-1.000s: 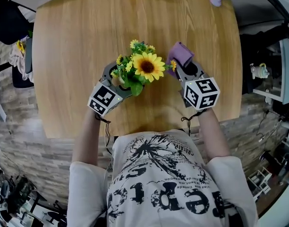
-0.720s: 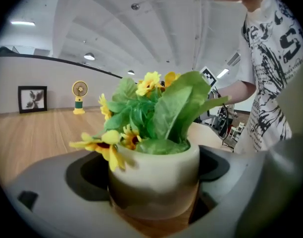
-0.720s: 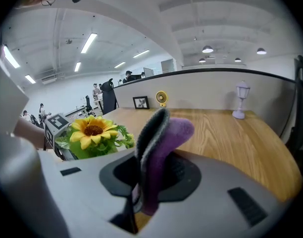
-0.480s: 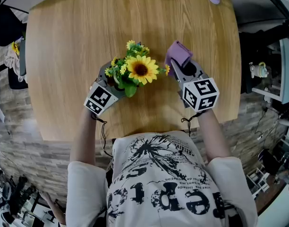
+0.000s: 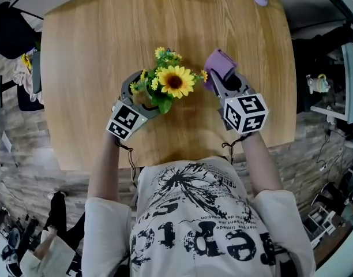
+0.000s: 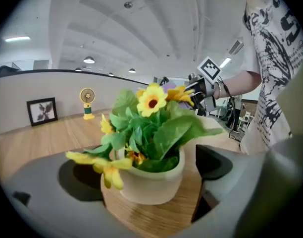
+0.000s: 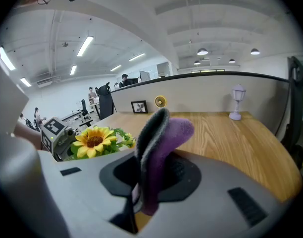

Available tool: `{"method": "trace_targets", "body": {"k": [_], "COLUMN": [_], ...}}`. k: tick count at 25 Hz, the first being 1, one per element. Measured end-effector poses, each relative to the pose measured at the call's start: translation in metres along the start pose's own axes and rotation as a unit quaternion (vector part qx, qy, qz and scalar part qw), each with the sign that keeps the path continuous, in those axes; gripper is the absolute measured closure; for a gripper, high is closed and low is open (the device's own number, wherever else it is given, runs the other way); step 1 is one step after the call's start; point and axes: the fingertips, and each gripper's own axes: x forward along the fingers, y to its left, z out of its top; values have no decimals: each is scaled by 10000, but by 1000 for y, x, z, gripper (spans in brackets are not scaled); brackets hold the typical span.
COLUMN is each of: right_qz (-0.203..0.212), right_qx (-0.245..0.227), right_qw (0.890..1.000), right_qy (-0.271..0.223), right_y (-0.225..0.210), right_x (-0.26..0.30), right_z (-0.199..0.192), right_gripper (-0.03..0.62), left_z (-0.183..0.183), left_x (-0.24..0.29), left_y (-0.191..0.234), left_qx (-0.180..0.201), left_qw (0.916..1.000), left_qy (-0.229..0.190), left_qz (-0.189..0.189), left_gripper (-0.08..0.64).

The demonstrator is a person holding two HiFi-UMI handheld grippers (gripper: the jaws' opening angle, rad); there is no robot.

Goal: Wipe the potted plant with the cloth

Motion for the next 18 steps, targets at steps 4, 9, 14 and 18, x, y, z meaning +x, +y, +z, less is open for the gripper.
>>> {"method": "trace_targets", "body": {"k": [4,9,14,18], "right_qz": [-235,-576,-816,-696], "right_qx": [-156,-694,-1131,-1168], "right_qw": [9992,9929,9839,9813], "right_qy": [-272,-772,-1115,-1359], "right_y": [8,28,57,80], "right_x": [-15,-39,-56,-65], "right_z": [22,59,83,101], "right_gripper": [517,517,517,517], "left_z": [32,84,117,140], "left_x": [-32,-80,-127,-154], "left_y": [-7,-5,5,8], "left_qx": [135,36,72,482], "left_qw": [9992,9926,9828,9727], "left_qy": [-359,-1089,-1473,-1627], "left_qz": [129,542,1113,1584], "left_gripper": [-6,154,383,494]}}
